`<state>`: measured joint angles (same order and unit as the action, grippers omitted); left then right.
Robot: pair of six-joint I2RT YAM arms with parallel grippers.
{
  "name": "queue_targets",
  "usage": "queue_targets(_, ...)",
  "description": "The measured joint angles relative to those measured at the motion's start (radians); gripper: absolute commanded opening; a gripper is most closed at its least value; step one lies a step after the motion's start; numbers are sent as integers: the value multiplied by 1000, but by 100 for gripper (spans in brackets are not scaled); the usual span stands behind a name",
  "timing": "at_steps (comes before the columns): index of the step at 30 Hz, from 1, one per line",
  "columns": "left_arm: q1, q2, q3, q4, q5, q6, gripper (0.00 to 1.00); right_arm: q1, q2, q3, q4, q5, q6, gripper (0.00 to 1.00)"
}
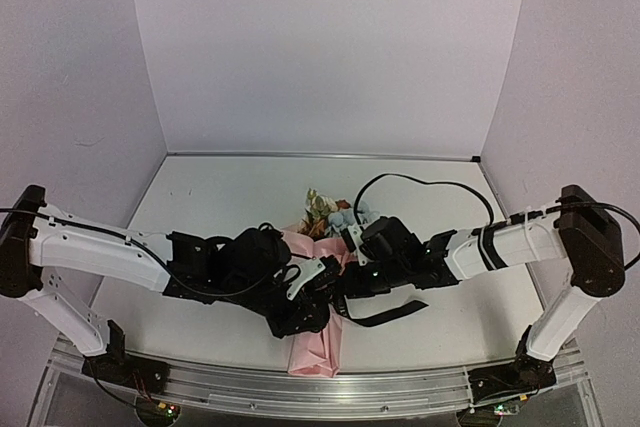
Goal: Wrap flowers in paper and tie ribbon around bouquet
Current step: Cross the half-tied ribbon over the folded bouquet.
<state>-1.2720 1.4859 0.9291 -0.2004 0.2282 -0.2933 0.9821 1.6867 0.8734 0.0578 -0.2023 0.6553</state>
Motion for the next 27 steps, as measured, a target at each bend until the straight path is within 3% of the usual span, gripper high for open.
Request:
queue_targets(4,-5,16,-16,17,37,6,28,0,0,0,-1,-1,0,0)
queue_targets(11,-15,50,-15,29,54,16,54,0,0,0,-3,-4,-4,0)
queue_targets(14,-15,24,-16,35,30,7,60,0,0,0,-3,-6,-6,0)
queue_targets(16,-15,-21,-16,40,-3,5,61,0,0,0,-4,-8,-10,0)
queue_targets(21,8,-142,-15,56,-127,-4,51,1,0,0,-6,-12,-23,0)
queue_targets(27,137,-118,-15,50,-214,-11,48,9,0,3,-7,-13,-27,0)
